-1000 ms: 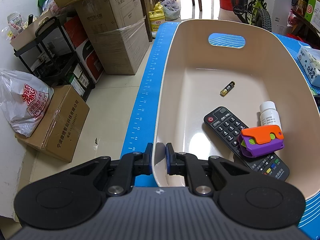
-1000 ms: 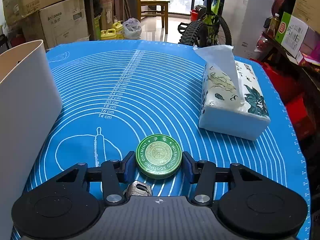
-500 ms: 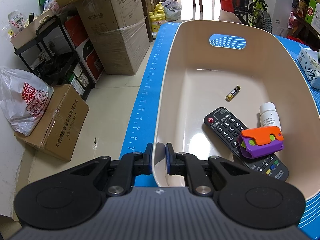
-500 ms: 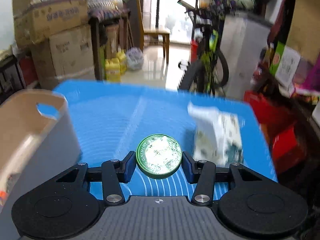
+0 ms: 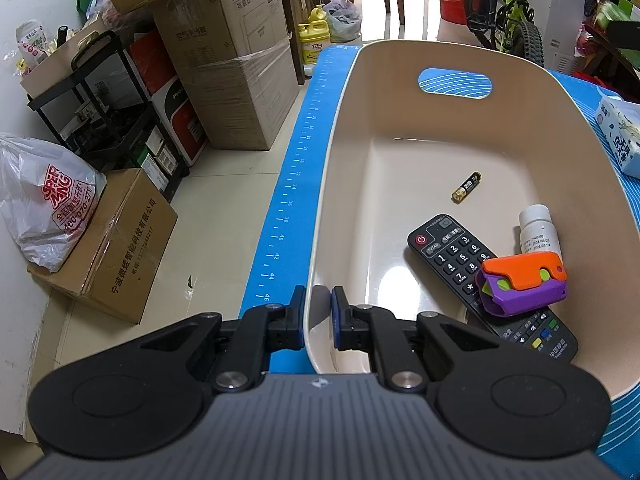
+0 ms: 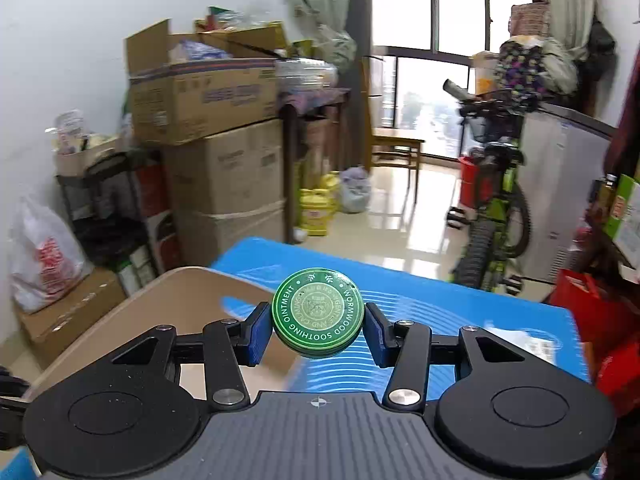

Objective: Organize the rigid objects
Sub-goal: 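Carry the green tin with the right tool onto the toy in the basket and release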

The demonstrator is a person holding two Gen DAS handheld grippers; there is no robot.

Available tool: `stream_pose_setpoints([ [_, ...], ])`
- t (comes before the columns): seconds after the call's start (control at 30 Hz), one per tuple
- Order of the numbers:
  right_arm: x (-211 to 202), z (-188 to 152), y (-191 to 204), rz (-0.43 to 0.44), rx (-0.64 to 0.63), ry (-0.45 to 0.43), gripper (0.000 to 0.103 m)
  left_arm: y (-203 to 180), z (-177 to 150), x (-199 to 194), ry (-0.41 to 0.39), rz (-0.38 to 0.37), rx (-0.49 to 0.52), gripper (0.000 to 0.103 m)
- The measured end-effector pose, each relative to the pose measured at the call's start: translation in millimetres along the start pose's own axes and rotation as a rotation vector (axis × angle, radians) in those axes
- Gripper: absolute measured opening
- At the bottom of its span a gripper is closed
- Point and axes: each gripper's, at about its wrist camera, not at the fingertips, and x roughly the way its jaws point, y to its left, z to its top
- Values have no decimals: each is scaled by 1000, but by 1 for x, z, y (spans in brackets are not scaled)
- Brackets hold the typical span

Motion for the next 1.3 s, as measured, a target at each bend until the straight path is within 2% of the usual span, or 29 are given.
stream_pose_setpoints([
  [0.27,9,-6,60,114,-63,64,53,-1,0,0,-1,2,3,14],
  [0.6,38,-41,104,203,-134,248,53,-2,0,-1,0,1,6,14],
  [0.8,47,-57,117,226,-158,347,53,-1,1,-1,0,1,5,14],
  [1.07,59,-78,128,210,-216,455,53,-1,1,-1,0,0,4,14],
  [1.13,56,-79,125,214,-211,447,60,-1,1,-1,0,1,4,14],
  [1.3,45,-74,119,225,-179,403,67,0,2,-1,0,1,2,14],
])
